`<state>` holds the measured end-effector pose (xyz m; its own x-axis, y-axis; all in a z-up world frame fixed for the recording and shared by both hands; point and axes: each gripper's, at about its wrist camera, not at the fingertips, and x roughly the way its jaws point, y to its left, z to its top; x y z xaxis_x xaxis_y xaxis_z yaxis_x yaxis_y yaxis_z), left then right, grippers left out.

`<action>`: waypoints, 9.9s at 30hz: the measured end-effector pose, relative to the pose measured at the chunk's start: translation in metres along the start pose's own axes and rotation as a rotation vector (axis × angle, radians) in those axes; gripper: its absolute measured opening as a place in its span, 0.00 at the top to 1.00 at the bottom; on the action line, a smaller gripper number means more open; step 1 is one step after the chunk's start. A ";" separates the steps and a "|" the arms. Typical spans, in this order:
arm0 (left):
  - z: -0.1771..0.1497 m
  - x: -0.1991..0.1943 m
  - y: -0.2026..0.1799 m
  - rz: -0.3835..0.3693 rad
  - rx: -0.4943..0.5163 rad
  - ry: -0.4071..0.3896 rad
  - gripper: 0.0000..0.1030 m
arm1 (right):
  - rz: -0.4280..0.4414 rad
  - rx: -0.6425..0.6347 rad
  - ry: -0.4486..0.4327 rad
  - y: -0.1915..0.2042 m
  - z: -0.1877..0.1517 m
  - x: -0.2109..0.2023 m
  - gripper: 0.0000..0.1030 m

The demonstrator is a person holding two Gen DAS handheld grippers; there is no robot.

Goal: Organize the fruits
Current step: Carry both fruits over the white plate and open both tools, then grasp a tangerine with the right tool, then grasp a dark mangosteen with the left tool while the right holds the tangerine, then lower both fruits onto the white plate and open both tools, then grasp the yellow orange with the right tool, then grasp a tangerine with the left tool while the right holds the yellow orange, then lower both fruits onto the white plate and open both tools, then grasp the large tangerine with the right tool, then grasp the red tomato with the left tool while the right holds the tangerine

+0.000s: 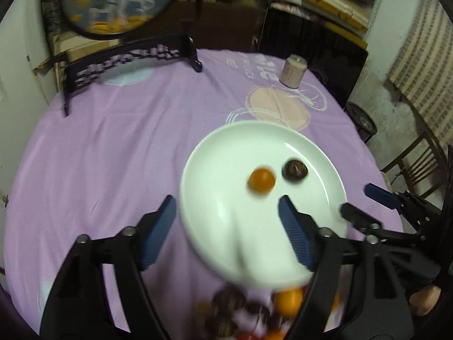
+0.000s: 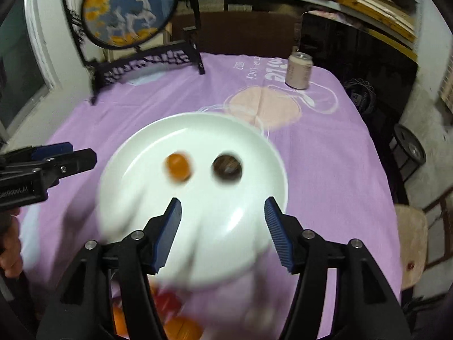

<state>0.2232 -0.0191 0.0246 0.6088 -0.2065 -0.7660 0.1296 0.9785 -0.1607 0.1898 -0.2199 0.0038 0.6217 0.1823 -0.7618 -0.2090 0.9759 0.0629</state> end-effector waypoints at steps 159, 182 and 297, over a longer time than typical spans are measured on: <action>-0.204 -0.057 0.015 -0.051 0.141 0.028 0.14 | 0.130 0.028 0.062 0.054 -0.118 0.000 0.66; -0.195 -0.024 -0.030 -0.086 0.242 0.045 0.65 | 0.120 0.184 -0.013 0.003 -0.164 -0.057 0.66; -0.166 -0.013 -0.026 -0.041 0.132 0.037 0.69 | 0.171 0.206 -0.034 -0.011 -0.159 -0.057 0.56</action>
<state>0.0818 -0.0417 -0.0651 0.5722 -0.2433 -0.7832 0.2568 0.9601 -0.1106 0.0362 -0.2597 -0.0556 0.6160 0.3473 -0.7071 -0.1570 0.9337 0.3218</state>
